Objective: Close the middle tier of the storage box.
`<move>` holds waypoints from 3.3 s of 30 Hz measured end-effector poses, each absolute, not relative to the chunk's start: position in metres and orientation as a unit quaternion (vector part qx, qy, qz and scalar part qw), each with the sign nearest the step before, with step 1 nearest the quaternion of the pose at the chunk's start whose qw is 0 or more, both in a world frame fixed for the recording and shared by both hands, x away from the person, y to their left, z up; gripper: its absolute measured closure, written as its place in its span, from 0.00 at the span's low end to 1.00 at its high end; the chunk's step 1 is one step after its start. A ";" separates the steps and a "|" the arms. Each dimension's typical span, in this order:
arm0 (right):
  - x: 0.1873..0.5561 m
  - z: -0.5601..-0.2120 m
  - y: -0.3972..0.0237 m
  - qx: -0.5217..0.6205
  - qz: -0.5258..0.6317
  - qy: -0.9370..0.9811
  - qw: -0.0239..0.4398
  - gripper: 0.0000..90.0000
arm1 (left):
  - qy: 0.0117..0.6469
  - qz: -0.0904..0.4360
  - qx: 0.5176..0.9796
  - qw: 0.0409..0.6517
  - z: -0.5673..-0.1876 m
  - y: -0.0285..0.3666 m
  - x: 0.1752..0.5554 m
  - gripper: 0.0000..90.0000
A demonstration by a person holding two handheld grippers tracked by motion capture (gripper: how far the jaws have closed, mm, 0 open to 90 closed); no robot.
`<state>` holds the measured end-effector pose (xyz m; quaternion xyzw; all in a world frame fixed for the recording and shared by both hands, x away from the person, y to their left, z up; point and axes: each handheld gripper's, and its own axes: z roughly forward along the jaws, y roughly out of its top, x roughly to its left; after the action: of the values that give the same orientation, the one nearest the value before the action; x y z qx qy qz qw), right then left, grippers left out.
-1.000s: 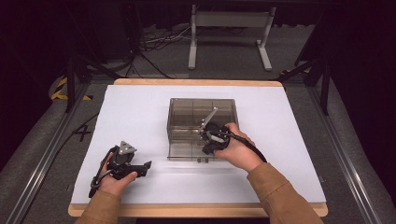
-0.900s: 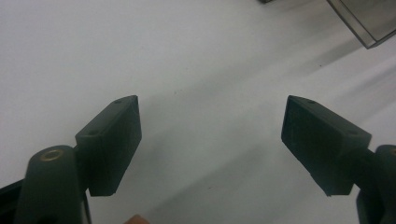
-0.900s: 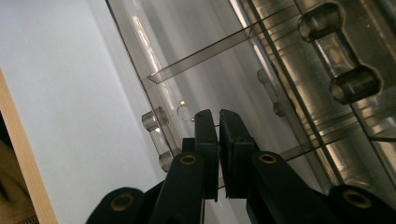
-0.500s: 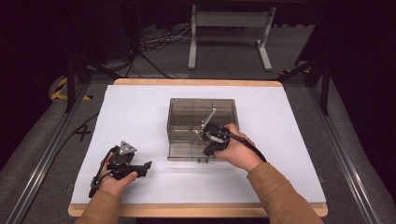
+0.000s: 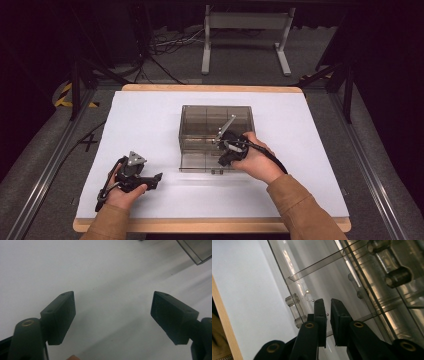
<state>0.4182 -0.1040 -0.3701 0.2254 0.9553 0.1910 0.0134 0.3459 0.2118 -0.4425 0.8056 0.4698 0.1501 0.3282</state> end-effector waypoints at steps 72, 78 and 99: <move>0.371 -0.386 -0.117 0.118 0.207 0.971 -0.023 1.00 | 0.458 0.153 0.810 0.332 -0.441 0.203 0.353 0.23; 0.374 -0.390 -0.115 0.120 0.200 0.972 -0.018 1.00 | 0.458 0.153 0.810 0.333 -0.441 0.203 0.353 0.23; 0.381 -0.391 -0.113 0.158 0.174 0.972 0.025 1.00 | 0.459 0.153 0.810 0.333 -0.441 0.203 0.353 0.23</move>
<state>0.3814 -0.1127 -0.3913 0.1585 0.9716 0.1738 0.0253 0.3528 0.2034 -0.4406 0.8098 0.4585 0.1525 0.3327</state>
